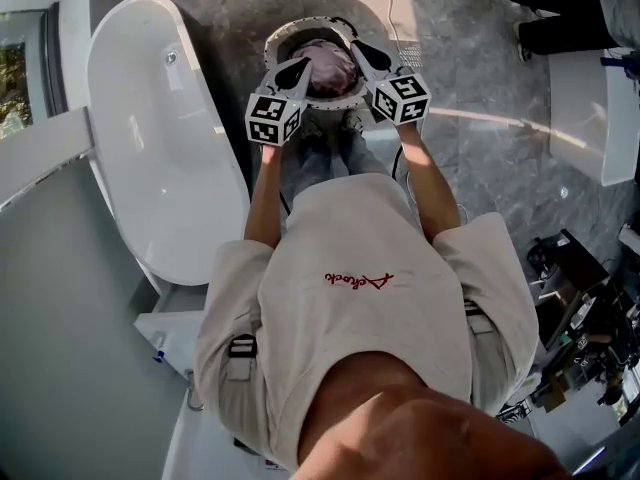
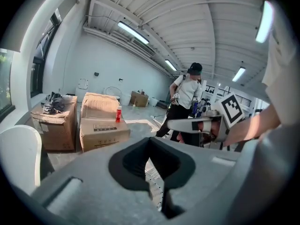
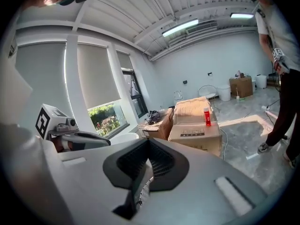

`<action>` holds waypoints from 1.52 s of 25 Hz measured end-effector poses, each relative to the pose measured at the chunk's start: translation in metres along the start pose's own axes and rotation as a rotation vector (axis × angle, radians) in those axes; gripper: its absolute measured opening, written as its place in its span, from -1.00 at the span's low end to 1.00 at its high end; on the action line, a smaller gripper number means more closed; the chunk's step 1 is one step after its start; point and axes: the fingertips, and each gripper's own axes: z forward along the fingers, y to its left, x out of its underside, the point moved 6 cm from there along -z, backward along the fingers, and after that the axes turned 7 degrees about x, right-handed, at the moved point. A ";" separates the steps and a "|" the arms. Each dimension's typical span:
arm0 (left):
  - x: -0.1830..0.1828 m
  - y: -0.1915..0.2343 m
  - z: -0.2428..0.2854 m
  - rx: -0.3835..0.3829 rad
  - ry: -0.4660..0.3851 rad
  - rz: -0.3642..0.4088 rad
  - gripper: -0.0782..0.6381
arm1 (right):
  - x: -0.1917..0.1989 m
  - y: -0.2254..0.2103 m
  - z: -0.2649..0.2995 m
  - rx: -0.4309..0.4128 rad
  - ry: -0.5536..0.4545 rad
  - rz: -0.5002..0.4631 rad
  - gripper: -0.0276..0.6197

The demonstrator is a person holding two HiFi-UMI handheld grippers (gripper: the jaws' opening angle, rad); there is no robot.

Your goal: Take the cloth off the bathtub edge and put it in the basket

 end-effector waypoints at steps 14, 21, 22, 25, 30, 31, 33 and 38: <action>-0.054 -0.005 -0.020 -0.038 -0.092 0.091 -0.78 | -0.040 0.012 -0.013 0.000 -0.072 -0.098 -0.90; -0.098 -0.005 -0.032 -0.059 -0.170 0.149 -0.78 | -0.082 0.022 -0.020 -0.006 -0.166 -0.148 -0.90; -0.105 -0.005 -0.033 -0.061 -0.180 0.161 -0.78 | -0.089 0.022 -0.020 -0.005 -0.181 -0.154 -0.90; -0.127 -0.005 -0.035 -0.067 -0.217 0.192 -0.78 | -0.110 0.024 -0.020 -0.007 -0.224 -0.180 -0.90; -0.153 -0.008 -0.034 -0.067 -0.254 0.230 -0.78 | -0.136 0.030 -0.026 0.004 -0.291 -0.221 -0.90; -0.157 -0.009 -0.034 -0.067 -0.262 0.239 -0.78 | -0.141 0.031 -0.026 0.005 -0.304 -0.231 -0.90; -0.166 -0.009 -0.034 -0.069 -0.280 0.253 -0.78 | -0.149 0.034 -0.027 0.000 -0.326 -0.251 -0.90; -0.179 -0.011 -0.035 -0.073 -0.305 0.264 -0.78 | -0.165 0.038 -0.032 -0.008 -0.356 -0.259 -0.90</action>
